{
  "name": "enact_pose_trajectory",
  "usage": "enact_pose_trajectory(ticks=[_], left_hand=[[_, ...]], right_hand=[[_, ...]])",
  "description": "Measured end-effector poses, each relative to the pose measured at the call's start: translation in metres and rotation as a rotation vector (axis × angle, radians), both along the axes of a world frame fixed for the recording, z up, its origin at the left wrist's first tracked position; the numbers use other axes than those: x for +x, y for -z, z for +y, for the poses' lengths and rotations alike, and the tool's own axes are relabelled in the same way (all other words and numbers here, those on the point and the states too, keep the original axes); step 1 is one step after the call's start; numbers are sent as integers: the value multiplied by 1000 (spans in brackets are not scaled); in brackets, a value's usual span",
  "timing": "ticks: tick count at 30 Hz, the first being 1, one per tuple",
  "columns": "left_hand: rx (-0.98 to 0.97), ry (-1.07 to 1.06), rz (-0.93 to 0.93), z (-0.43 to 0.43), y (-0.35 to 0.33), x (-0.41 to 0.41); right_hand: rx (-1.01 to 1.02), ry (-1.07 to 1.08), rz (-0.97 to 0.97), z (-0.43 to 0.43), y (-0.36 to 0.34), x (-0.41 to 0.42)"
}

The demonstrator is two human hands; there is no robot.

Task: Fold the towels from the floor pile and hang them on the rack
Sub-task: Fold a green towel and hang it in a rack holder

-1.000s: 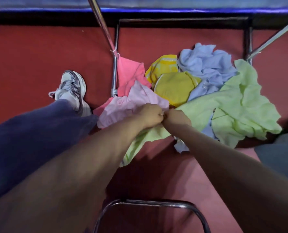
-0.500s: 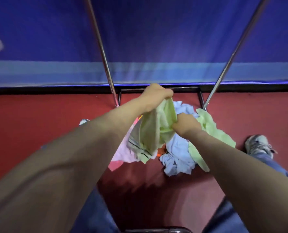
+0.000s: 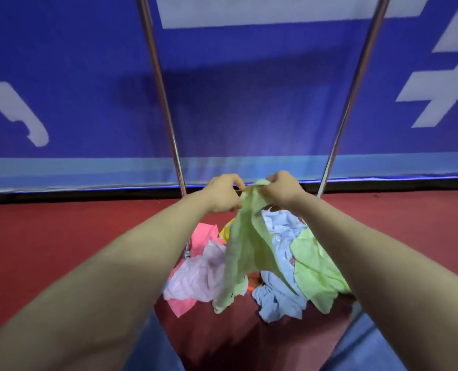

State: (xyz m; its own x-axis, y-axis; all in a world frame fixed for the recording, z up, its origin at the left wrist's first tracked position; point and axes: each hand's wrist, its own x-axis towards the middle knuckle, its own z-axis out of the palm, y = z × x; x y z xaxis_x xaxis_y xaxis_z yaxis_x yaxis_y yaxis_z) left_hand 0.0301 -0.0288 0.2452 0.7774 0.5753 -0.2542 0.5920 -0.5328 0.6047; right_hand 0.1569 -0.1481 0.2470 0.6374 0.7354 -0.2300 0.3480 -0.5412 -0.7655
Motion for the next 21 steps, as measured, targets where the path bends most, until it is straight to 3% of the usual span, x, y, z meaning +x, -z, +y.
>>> enact_pose_trajectory(ticks=[4,6,9,13,17,21], left_hand=[[168,101,-62,-14,-13,11],[253,111,-86,-19,-23,17],[321,111,-52,-22,-37,22],[348,104,-49,-20,-49,19],[323,129,-100,-22,-61,18],[300,69,-197,-22,-78,18]], right_hand=[[-6,-154,-247,8,-31,-7],[51,-134,-273,9,-34,-8],[164,-55,-220,4,-36,-5],[265,54,23,-8,-36,3],[118,-52,179,-20,-32,-1],[-77,-131,91,-22,-17,-11]])
